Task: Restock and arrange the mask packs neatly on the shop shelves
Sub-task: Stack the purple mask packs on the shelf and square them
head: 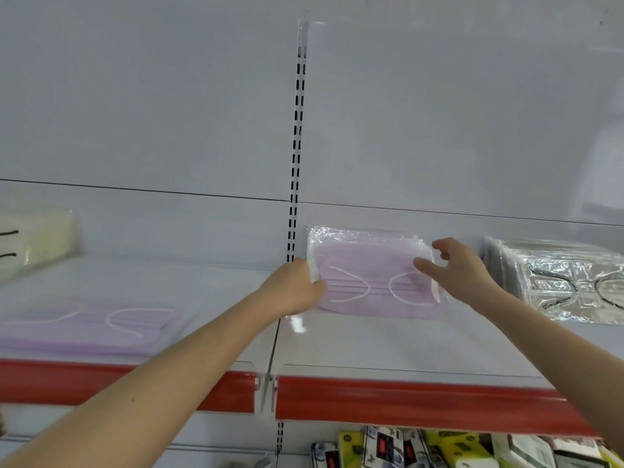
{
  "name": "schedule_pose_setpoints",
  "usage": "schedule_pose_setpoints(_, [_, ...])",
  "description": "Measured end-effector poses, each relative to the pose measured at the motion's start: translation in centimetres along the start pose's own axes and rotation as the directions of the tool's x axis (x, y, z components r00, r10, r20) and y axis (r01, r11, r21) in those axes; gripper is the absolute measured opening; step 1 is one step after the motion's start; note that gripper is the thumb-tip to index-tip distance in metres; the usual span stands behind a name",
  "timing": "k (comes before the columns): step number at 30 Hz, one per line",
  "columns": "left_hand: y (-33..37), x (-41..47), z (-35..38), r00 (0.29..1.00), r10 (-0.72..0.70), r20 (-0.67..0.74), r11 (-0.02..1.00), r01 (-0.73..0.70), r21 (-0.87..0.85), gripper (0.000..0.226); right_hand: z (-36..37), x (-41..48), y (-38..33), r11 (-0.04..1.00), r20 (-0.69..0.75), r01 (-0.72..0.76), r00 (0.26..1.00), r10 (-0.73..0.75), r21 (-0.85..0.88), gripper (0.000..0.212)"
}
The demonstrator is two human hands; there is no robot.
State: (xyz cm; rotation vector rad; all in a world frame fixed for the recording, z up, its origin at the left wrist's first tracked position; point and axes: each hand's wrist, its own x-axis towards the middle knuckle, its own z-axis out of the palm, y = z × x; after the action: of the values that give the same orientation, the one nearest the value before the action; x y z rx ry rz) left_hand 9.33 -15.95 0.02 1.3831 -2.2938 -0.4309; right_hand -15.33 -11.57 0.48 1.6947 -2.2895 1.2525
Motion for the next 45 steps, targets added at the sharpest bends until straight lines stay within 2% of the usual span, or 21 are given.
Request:
schedule_pose_setpoints(2, [-0.3,-1.7,-0.7,0.997,0.047,-0.057,0.999,-0.047,0.01,0.028,0.5,-0.9,-2.1,0.996,-0.034,0.053,0.998,-0.05,0.072,0.049])
schedule_pose_setpoints(4, [-1.1,-3.2,-1.4,0.992,0.085,-0.094,0.996,-0.083,0.022,0.027,1.4,-2.1,-4.6,0.988,-0.003,0.079,0.997,-0.079,0.136,0.044])
schedule_pose_setpoints(8, [-3.6,-6.2,-2.9,0.988,0.111,-0.108,0.992,-0.105,0.065,0.027,4.3,-4.8,-9.9,0.964,0.128,0.095,0.983,-0.13,0.248,0.038])
schedule_pose_setpoints(10, [-5.3,-7.4,-3.8,0.985,0.119,-0.129,0.986,-0.102,0.134,0.039,5.9,-6.1,-12.6,0.952,0.215,0.075,0.966,-0.143,0.296,0.036])
schedule_pose_setpoints(12, [-7.4,-8.6,-5.1,0.976,0.137,-0.17,0.978,-0.106,0.181,0.047,7.4,-7.4,-15.2,0.949,0.343,0.042,0.927,-0.153,0.312,0.03])
schedule_pose_setpoints(14, [-9.7,-9.5,-7.0,0.969,0.133,-0.208,0.975,-0.091,0.202,0.047,8.6,-8.3,-17.7,0.95,0.498,-0.035,0.857,-0.132,0.311,0.027])
schedule_pose_setpoints(18, [-15.3,-10.5,-11.6,0.961,0.023,-0.275,0.955,0.06,0.289,0.046,10.7,-9.2,-21.5,0.962,0.691,-0.172,0.722,-0.023,0.212,0.046])
schedule_pose_setpoints(22, [-21.2,-10.6,-15.0,0.967,-0.163,-0.197,0.849,0.239,0.472,0.043,12.2,-9.6,-24.1,0.966,0.725,-0.21,0.688,0.038,0.149,0.055])
schedule_pose_setpoints(25, [-24.1,-10.6,-16.0,0.953,-0.294,-0.077,0.772,0.284,0.568,0.046,12.8,-9.9,-25.5,0.966,0.731,-0.231,0.678,0.074,0.116,0.055])
schedule_pose_setpoints(27, [-25.0,-10.7,-16.2,0.949,-0.315,-0.021,0.78,0.271,0.564,0.046,13.0,-10.1,-26.3,0.963,0.726,-0.252,0.679,0.108,0.093,0.054])
schedule_pose_setpoints(32, [-25.0,-10.8,-16.4,0.969,-0.246,0.005,0.802,0.2,0.563,0.048,13.4,-10.6,-27.5,0.945,0.689,-0.315,0.705,0.167,0.093,0.054])
schedule_pose_setpoints(36, [-25.3,-10.5,-16.8,0.969,-0.247,0.019,0.882,0.216,0.42,0.049,14.0,-11.1,-28.0,0.933,0.663,-0.343,0.724,0.188,0.11,0.052])
schedule_pose_setpoints(38, [-25.7,-10.2,-17.1,0.96,-0.278,0.02,0.932,0.265,0.247,0.051,14.2,-11.2,-28.0,0.943,0.653,-0.32,0.734,0.185,0.093,0.05])
schedule_pose_setpoints(40, [-26.5,-9.9,-17.2,0.947,-0.319,0.026,0.948,0.32,-0.002,0.045,14.3,-11.3,-28.0,0.954,0.648,-0.292,0.739,0.185,0.061,0.044])
schedule_pose_setpoints(43, [-28.2,-9.4,-17.2,0.927,-0.361,0.1,0.835,0.369,-0.408,0.033,14.2,-11.6,-27.9,0.956,0.647,-0.287,0.74,0.182,0.06,0.042])
schedule_pose_setpoints(45, [-28.7,-9.3,-17.2,0.914,-0.376,0.152,0.754,0.397,-0.524,0.027,14.2,-11.6,-27.7,0.952,0.653,-0.298,0.736,0.18,0.073,0.04])
